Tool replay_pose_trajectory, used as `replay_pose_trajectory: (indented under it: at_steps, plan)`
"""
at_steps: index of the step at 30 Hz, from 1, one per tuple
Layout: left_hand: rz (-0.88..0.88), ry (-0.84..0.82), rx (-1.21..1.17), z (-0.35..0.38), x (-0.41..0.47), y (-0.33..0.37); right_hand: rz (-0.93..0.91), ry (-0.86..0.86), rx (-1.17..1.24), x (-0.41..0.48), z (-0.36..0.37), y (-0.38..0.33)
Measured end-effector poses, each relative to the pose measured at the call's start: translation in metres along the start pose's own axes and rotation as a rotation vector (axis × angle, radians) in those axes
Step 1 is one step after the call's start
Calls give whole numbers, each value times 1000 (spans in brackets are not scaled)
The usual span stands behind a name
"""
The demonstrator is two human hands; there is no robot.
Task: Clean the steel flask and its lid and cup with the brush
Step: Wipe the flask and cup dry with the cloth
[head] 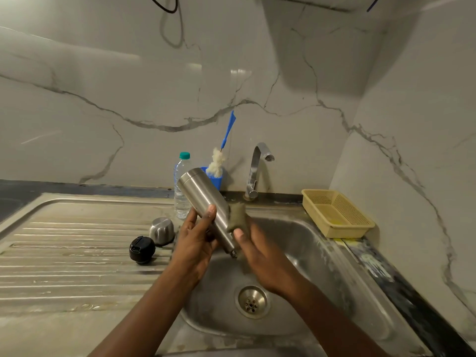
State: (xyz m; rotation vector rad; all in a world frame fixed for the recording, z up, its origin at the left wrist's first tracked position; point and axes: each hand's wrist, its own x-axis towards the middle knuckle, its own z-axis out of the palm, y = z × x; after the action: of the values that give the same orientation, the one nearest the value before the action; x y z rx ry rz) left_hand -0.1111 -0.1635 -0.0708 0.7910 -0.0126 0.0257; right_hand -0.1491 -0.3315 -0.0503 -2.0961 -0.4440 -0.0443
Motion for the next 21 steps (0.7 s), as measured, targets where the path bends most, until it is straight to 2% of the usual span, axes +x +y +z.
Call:
replay_pose_trajectory:
  at_steps: [3, 5, 12, 18, 21]
  plan:
    - [-15, 52, -4, -4, 0, 0, -138, -61, -157, -3, 15, 12]
    - [-24, 47, 6, -4, 0, -1, -167, -53, -193, -6, 18, 19]
    - [-31, -124, 197, 4, -7, -3, -95, -25, 146, 6, 3, 14]
    - [-143, -273, 227, 10, -15, -3, -69, 14, 219, 44, -18, -17]
    - [-215, -323, 212, 8, -16, -1, -113, 47, 226, 62, -27, -30]
